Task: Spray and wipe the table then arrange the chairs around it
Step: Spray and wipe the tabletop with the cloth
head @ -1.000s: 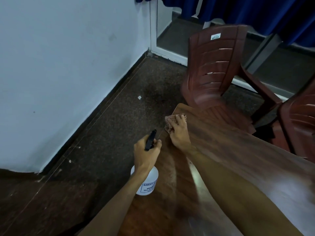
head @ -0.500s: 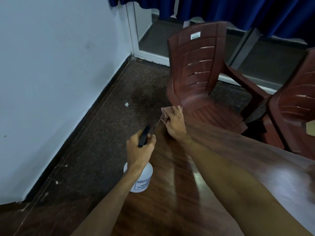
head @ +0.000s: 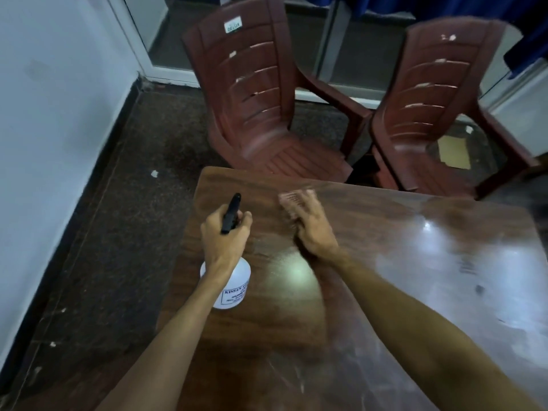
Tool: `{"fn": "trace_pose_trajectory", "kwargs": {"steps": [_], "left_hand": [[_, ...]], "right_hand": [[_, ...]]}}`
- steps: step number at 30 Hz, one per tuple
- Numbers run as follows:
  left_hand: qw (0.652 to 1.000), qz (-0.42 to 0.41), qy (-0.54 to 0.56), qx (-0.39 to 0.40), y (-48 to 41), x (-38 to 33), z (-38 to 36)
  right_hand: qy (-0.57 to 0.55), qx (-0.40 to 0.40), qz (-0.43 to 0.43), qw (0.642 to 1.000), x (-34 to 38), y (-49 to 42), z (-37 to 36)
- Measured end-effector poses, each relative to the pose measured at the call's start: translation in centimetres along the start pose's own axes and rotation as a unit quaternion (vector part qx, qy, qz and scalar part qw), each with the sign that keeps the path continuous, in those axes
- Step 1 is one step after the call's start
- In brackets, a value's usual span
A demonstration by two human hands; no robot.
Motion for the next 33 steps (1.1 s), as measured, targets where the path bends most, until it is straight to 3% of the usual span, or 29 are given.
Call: {"fn": "trace_pose_trajectory", "kwargs": {"steps": [2,3,6,10,14,18,24,26,28,31,33], "left_hand": [[1.000,-0.006,-0.004,0.018,1.7,-0.9,-2.1],[1.000,-0.010,-0.008,0.027,2.6,-1.3,-3.2],[0.999,-0.013,-0.016,0.049,5.5,-2.4,-6.6],[0.997,-0.013,-0.019,0.080,9.7,-3.7,-11.0],[0.996,-0.007,-0.035,0.086,13.3,-4.4,-14.9],[0.998,0.010,-0.047,0.045,16.8,-4.4,-15.7],[0.997,0.043,-0.062,-0.018,19.6,-2.5,-12.2],[0.997,0.052,-0.046,-0.034,20.2,-1.6,-10.4],[0.996,0.060,-0.037,-0.047,20.3,-0.5,-8.3],[0.996,0.063,-0.033,-0.059,19.8,1.1,-4.9],[0.996,0.060,-0.017,-0.063,19.3,2.1,-2.7]], "right_hand": [[-0.037,-0.077,-0.132,0.988,-5.0,1.8,3.6],[-0.034,-0.079,-0.146,0.986,-6.3,3.0,4.4],[0.009,-0.029,-0.053,0.998,-7.3,7.7,5.2],[-0.039,-0.089,-0.204,0.974,-14.5,13.1,9.7],[0.015,-0.027,-0.086,0.996,-15.7,16.2,9.7],[-0.039,-0.073,-0.176,0.981,-18.8,17.8,11.7],[-0.039,-0.088,-0.183,0.978,-17.0,16.3,11.3],[-0.048,-0.072,-0.145,0.986,-13.6,15.6,9.0],[-0.049,-0.014,-0.039,0.998,-7.7,15.1,5.0],[-0.022,0.085,0.132,0.987,0.0,13.6,0.5],[-0.018,0.071,0.095,0.993,0.9,9.4,0.2]]}}
Point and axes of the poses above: each hand's wrist, its own y-axis away from the middle knuckle, its own z-axis out of the back of the hand, x = y × z, the point moved 7 cm from there along -y, towards the middle knuckle, and after that the axes turned 1 degree about -z, right-handed, at the moved point
